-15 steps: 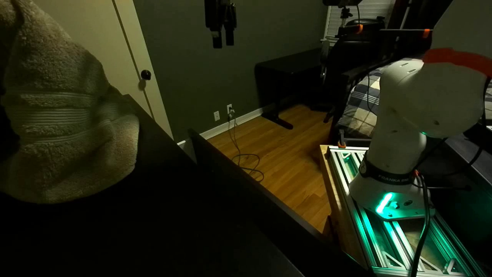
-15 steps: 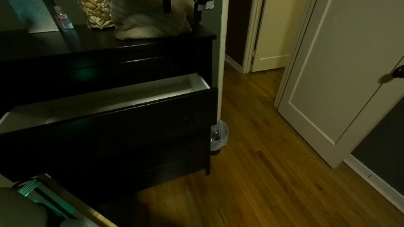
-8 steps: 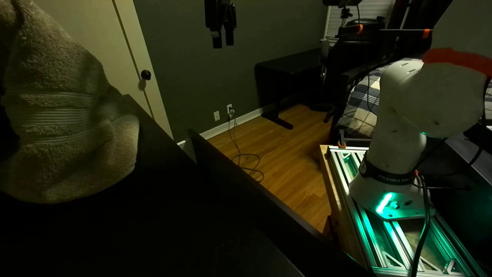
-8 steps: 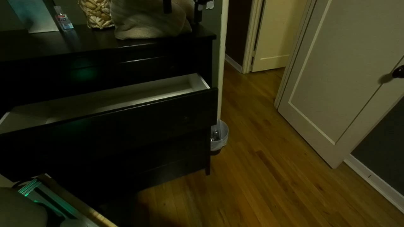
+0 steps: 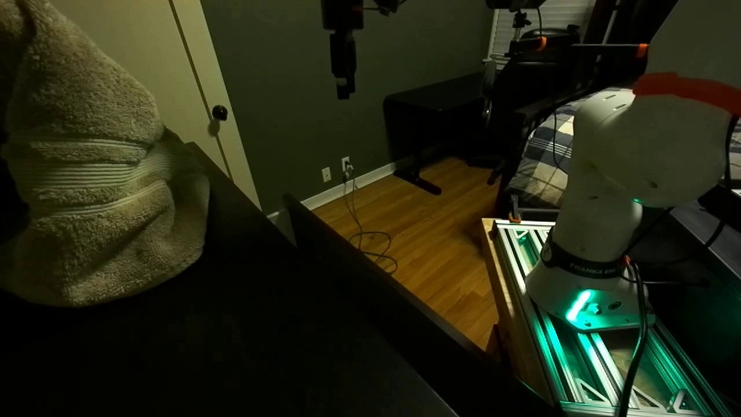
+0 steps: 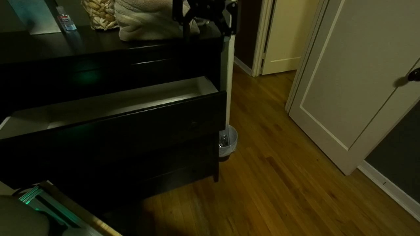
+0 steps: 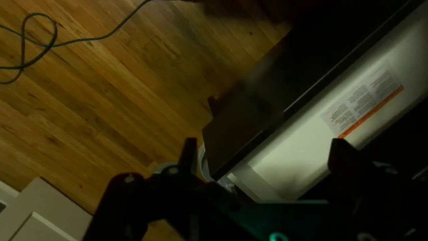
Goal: Close the second drawer from the top
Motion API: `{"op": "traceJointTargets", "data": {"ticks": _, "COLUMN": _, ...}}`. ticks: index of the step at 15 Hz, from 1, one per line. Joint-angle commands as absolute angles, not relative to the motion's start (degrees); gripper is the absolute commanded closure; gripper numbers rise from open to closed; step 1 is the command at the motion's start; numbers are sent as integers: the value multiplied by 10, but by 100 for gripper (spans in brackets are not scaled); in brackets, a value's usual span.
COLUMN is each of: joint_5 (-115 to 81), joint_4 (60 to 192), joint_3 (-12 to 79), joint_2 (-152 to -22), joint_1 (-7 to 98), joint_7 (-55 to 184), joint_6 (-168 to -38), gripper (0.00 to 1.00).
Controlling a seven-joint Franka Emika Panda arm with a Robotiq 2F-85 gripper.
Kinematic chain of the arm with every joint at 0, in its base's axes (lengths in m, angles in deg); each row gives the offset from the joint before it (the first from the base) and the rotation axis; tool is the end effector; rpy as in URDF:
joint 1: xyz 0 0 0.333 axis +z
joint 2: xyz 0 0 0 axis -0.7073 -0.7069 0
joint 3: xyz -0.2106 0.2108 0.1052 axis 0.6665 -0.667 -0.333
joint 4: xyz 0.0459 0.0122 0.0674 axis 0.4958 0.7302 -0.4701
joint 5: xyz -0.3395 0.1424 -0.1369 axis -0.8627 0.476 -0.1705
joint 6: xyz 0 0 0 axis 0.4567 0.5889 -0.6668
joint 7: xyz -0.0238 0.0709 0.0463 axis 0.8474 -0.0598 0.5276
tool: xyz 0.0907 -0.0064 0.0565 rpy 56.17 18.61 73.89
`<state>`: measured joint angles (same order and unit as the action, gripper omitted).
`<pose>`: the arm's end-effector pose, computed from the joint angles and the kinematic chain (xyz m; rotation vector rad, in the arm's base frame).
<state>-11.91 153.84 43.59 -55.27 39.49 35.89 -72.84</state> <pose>0.4486 -0.1617 0.5266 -3.0398 -0.1374 -0.0307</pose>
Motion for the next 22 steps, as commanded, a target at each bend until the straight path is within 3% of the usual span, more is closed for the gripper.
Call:
{"op": "traceJointTargets", "data": {"ticks": 1, "joint_5": -111, "joint_4": 1617, "joint_3": 453, "joint_2": -556, "joint_1": 387, "joint_7": 278, "joint_6": -823, "gripper": 0}}
{"op": "traceJointTargets", "data": {"ticks": 6, "joint_5": -97, "joint_4": 1696, "joint_3": 465, "joint_2": -593, "joint_1": 380, "joint_7": 240, "joint_6": -937, "gripper": 0}}
{"op": "traceJointTargets", "data": {"ticks": 14, "joint_5": -112, "joint_4": 1682, "joint_3": 453, "joint_2": -595, "joint_1": 374, "joint_7": 259, "joint_6": -924, "gripper": 0}}
{"op": "traceJointTargets", "data": {"ticks": 22, "joint_5": -122, "joint_4": 1783, "joint_3": 459, "joint_2": -584, "joint_1": 370, "joint_7": 215, "joint_6": -1010, "gripper": 0}}
